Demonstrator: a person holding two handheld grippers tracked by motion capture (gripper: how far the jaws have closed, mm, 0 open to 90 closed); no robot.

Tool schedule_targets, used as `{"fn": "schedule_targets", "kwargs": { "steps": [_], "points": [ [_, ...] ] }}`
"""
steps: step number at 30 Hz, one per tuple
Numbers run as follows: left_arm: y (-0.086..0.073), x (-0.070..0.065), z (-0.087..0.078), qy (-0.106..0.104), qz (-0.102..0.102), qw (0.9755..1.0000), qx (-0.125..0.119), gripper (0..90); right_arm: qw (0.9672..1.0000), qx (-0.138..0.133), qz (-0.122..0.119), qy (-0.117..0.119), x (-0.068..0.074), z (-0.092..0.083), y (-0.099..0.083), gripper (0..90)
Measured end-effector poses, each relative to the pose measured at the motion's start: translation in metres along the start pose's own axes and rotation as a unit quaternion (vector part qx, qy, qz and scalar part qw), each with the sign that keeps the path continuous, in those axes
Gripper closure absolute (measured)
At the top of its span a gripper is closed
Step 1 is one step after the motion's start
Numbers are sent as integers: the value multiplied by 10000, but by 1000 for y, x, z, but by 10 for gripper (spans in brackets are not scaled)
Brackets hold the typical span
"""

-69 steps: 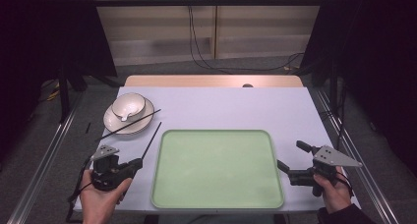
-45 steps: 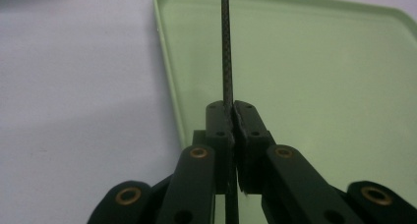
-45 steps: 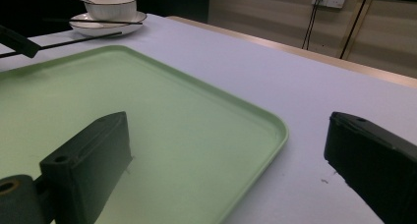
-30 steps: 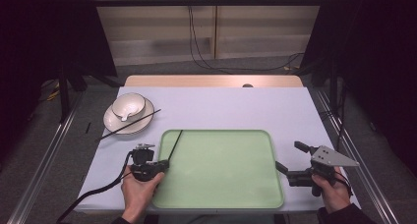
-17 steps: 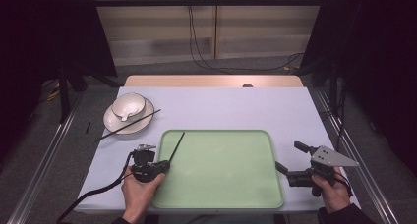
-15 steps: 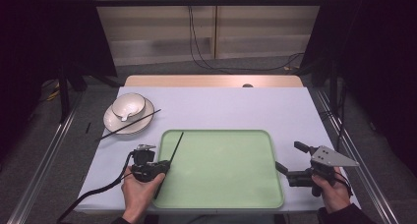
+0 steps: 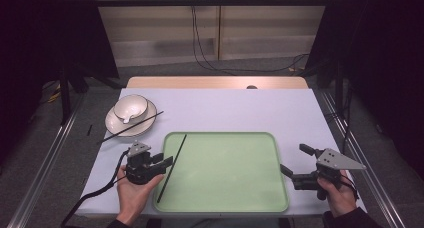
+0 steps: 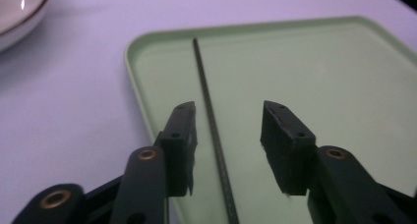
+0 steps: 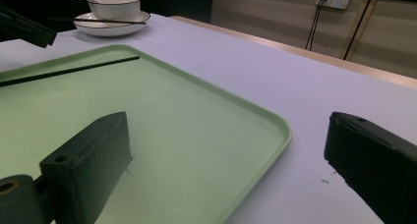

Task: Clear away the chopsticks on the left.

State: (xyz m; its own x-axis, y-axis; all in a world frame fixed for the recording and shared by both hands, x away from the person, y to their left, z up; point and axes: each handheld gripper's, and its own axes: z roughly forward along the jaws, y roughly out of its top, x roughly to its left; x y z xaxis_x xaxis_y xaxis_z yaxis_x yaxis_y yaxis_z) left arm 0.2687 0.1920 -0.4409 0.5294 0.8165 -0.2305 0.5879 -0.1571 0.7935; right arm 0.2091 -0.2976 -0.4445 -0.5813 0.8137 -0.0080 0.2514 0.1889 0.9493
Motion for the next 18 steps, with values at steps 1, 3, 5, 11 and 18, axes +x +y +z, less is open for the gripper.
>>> {"fn": "schedule_targets", "kwargs": {
  "steps": [1, 3, 5, 11, 18],
  "points": [
    [1, 1, -2, -9, 109, 9999, -32, 484, 10000, -4, 18, -23, 0, 0, 0, 32],
    [4, 5, -7, -45, 315, 9995, 9, 410, 10000, -6, 3, 4, 0, 0, 0, 33],
    [6, 8, -12, 17, 451, 9990, -41, 361, 10000, -39, -15, -3, 0, 0, 0, 32],
    [14, 26, -31, -120, 715, 9969, -315, 214, 10000, -47, -14, -7, 0, -1, 0, 32],
    [17, 55, -48, -308, 835, 9946, -540, 103, 10000, -50, -15, -27, -1, 0, 0, 32]
  ]
}}
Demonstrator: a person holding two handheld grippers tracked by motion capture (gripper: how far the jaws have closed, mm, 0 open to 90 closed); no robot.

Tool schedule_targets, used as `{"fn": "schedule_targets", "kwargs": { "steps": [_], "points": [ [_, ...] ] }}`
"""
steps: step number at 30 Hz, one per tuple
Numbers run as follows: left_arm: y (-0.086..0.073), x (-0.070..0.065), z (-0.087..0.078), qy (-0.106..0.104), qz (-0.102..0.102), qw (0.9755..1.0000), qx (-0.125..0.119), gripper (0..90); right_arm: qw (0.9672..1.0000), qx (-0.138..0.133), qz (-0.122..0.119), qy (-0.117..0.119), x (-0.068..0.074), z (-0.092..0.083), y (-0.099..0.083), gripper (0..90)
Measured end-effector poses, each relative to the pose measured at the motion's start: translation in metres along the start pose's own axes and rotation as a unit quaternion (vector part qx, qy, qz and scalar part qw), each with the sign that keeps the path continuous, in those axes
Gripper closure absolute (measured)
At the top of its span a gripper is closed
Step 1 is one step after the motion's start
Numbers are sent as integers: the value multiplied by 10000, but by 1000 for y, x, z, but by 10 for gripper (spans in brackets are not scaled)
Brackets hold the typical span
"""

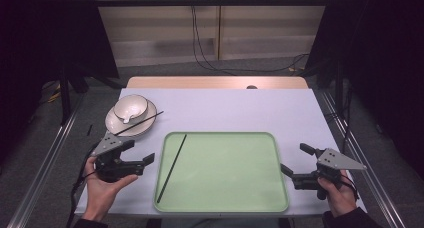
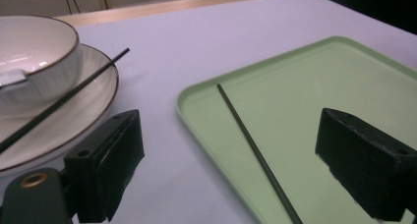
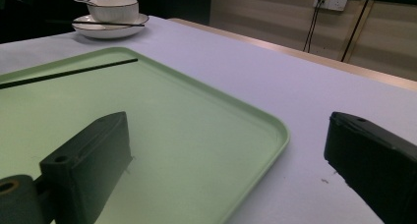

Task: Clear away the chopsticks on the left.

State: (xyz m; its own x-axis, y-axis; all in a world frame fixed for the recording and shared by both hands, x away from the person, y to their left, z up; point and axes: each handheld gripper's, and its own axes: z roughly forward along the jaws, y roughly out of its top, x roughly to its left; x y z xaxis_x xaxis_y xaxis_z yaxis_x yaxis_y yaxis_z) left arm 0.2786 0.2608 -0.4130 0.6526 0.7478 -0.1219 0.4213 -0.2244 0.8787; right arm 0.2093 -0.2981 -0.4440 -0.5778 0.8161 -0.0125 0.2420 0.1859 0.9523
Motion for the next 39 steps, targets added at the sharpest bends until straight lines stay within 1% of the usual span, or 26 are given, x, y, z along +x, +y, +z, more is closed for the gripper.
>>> {"fn": "schedule_targets", "kwargs": {
  "steps": [1, 2, 3, 6, 8, 10, 12, 14, 15, 16, 18, 19, 20, 21, 24, 26, 27, 28, 29, 30, 31, 32, 33, 35, 37, 39],
  "points": [
    [1, 4, -2, -66, -21, 10000, -1, 91, 10000, 0, 0, -2, 0, 0, 0, 32],
    [2, 7, -4, -39, -34, 10000, 46, 80, 10000, -2, 1, -5, 0, 0, 0, 32],
    [3, 10, -6, -25, -46, 10000, 23, 68, 10000, -8, 8, 13, 0, 0, 0, 32],
    [6, 18, -15, -68, 173, 9997, -139, 49, 10000, -32, 49, 18, 0, 0, 0, 32],
    [5, 24, -20, -298, 266, 9987, -327, 41, 10000, -33, 38, -8, 1, -1, 0, 32],
    [4, 31, -23, -504, 454, 9968, -429, 33, 10000, -44, 57, -27, 1, -1, 0, 32],
    [4, 38, -24, -463, 603, 9965, -338, 33, 10000, -26, 35, 7, 0, -1, 0, 32],
    [2, 45, -22, -372, 637, 9968, -318, 32, 10000, -25, 22, 6, 0, -1, 0, 32],
    [1, 50, -22, -330, 629, 9971, -278, 30, 10000, -24, 21, -14, 0, -1, 0, 32],
    [0, 55, -21, -347, 578, 9972, -311, 27, 10000, -12, 2, 14, 0, -1, 0, 32],
    [-1, 64, -21, -239, 511, 9979, -313, 27, 10000, -23, 33, -21, 0, -1, 0, 32],
    [-2, 71, -20, -257, 495, 9981, -267, 27, 10000, -27, 28, -32, 0, -1, 0, 32],
    [-1, 73, -20, -215, 475, 9984, -239, 27, 10000, -29, 30, -52, 0, -1, 0, 32],
    [0, 77, -20, -192, 522, 9982, -224, 27, 10000, -34, 23, -37, 0, -1, 0, 32],
    [4, 85, -19, -176, 507, 9984, -172, 28, 10000, -34, 30, -24, 0, -1, 0, 32],
    [7, 91, -17, -69, 605, 9981, -124, 31, 10000, -43, 12, -37, 0, -1, 0, 32],
    [9, 94, -17, -28, 695, 9975, -92, 31, 10000, -40, 25, -44, 0, -1, 0, 32],
    [10, 96, -16, 19, 714, 9974, -83, 31, 10000, -37, 27, -41, 0, -1, 0, 32],
    [11, 99, -15, -17, 656, 9978, -84, 31, 10000, -37, 20, -46, 0, -1, 0, 32],
    [12, 102, -14, -32, 689, 9976, -44, 35, 10000, -39, 23, -41, 0, -1, 0, 32],
    [13, 104, -13, 74, 742, 9972, -19, 39, 10000, -37, 21, -42, 0, -1, 0, 32],
    [13, 107, -12, 116, 796, 9968, 30, 43, 10000, -32, 31, -40, 0, -1, 0, 32],
    [13, 110, -10, 99, 801, 9967, 80, 54, 10000, -31, 37, -42, 0, -1, 0, 32],
    [13, 117, -7, 160, 684, 9973, 193, 57, 10000, -28, 33, -50, 0, -1, 0, 32],
    [13, 124, -4, 172, 676, 9970, 323, 62, 10000, -22, 10, -50, 0, -1, 0, 32],
    [11, 131, 1, 248, 666, 9961, 528, 81, 10000, -22, 4, -32, 0, -1, 0, 32]
  ]
}}
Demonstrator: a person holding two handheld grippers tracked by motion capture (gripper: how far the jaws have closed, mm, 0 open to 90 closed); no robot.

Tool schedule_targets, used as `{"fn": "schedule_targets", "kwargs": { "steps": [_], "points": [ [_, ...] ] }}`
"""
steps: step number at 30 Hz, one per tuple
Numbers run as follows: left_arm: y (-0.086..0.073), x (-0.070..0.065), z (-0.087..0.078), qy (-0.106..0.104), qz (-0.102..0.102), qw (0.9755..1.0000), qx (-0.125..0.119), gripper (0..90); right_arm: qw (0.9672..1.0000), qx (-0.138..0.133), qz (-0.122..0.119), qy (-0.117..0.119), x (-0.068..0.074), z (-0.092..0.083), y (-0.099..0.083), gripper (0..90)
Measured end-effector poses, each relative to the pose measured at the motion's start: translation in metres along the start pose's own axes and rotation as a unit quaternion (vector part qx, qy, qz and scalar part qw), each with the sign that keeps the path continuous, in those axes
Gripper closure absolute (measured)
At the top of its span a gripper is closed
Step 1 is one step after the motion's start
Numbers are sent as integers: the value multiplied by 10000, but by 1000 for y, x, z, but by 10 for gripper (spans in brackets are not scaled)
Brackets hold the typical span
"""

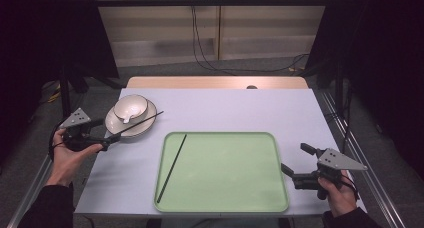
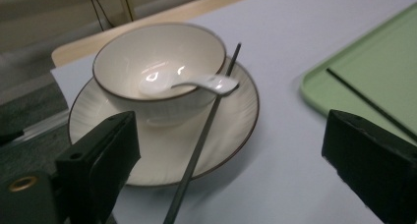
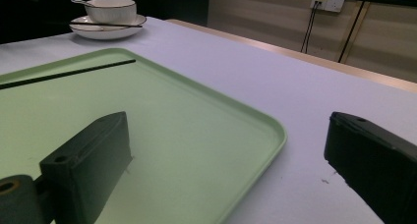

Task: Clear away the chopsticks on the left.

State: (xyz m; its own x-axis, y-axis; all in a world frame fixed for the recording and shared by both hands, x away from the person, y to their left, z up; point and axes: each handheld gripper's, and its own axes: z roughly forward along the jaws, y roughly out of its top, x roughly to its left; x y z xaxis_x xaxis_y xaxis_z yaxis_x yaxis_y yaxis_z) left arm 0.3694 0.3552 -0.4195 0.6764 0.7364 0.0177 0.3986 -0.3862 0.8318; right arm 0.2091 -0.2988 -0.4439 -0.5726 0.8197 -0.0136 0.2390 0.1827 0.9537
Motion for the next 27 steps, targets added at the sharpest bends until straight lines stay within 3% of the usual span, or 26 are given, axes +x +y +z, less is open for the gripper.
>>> {"fn": "schedule_targets", "kwargs": {
  "steps": [2, 6, 7, 9, 10, 13, 14, 15, 16, 17, 20, 27],
  "points": [
    [-1, 3, 4, 9, -26, 10000, 57, 92, 10000, 11, 33, -7, 0, 0, 0, 32],
    [0, 7, 13, -25, 126, 9997, 228, 174, 10000, 25, 34, 7, 0, 0, 0, 32],
    [0, 9, 17, -52, 251, 9992, 310, 234, 10000, 20, 31, -7, 0, 0, 0, 32],
    [1, 10, 21, -96, 289, 9988, 396, 333, 10000, 40, 19, 0, 0, 0, 0, 32],
    [1, 12, 24, -105, 263, 9985, 465, 446, 10000, 37, 12, 18, 0, 0, 0, 32],
    [-1, 13, 30, -131, 159, 9983, 552, 506, 10000, 34, 24, 18, 0, 0, 0, 32],
    [-1, 14, 32, -115, 211, 9977, 629, 578, 10000, 45, 22, -1, 0, 0, 0, 32],
    [-2, 14, 34, -106, 259, 9969, 732, 578, 10000, 45, 22, -1, 0, 0, 0, 32],
    [-3, 15, 36, -189, 236, 9970, 712, 598, 10000, 45, 26, 6, 0, 0, 0, 32],
    [-3, 15, 37, -120, 251, 9969, 733, 627, 10000, 47, 30, 6, 0, 0, 0, 32],
    [-2, 15, 42, -181, 327, 9964, 755, 668, 10000, 50, 15, 26, 0, 0, 0, 32],
    [5, 12, 55, -256, 503, 9941, 924, 697, 10000, 62, 7, 4, 0, 0, 0, 32]
  ]
}}
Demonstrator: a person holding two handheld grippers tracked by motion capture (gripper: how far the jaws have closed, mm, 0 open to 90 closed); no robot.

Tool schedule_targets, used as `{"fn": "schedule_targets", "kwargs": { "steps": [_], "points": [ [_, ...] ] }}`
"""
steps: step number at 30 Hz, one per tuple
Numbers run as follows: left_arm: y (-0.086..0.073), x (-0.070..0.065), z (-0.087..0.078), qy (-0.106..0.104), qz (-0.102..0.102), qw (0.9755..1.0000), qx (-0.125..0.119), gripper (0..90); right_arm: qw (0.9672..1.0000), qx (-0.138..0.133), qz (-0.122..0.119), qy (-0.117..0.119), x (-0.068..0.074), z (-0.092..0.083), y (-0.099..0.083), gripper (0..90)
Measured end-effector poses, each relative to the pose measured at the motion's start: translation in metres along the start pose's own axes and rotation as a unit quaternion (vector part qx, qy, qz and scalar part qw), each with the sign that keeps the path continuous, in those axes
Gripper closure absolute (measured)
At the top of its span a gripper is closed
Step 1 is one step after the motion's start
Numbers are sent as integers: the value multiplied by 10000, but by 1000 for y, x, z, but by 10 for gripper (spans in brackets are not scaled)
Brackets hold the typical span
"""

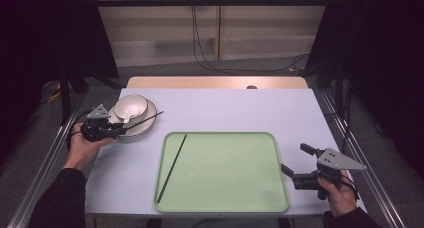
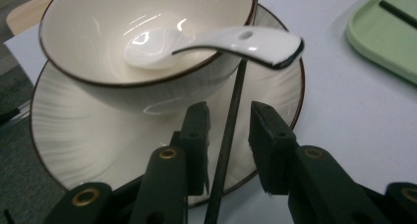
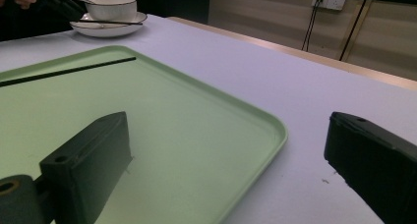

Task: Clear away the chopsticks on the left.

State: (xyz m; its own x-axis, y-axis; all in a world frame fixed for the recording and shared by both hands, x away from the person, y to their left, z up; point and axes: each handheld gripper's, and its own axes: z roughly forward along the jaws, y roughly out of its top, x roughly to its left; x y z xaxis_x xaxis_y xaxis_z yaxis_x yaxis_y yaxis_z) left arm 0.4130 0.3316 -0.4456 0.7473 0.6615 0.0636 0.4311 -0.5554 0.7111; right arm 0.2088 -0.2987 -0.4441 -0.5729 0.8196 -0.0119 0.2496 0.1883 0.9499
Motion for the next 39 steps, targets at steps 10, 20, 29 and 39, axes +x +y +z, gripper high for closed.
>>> {"fn": "schedule_targets", "kwargs": {
  "steps": [10, 20, 29, 39],
  "points": [
    [1, -2, 11, -43, 148, 9997, 204, 732, 10000, 16, -45, 34, 1, 1, 0, 32],
    [2, -3, 10, -227, 138, 9995, 167, 857, 10000, 52, 20, -48, -1, 0, -1, 31],
    [7, -6, 9, -377, 43, 9988, 324, 862, 10000, 38, 16, -30, -1, 1, -1, 32],
    [10, -11, -4, -474, -88, 9985, 245, 862, 10000, 34, 1, -21, 0, 1, -1, 31]
  ]
}}
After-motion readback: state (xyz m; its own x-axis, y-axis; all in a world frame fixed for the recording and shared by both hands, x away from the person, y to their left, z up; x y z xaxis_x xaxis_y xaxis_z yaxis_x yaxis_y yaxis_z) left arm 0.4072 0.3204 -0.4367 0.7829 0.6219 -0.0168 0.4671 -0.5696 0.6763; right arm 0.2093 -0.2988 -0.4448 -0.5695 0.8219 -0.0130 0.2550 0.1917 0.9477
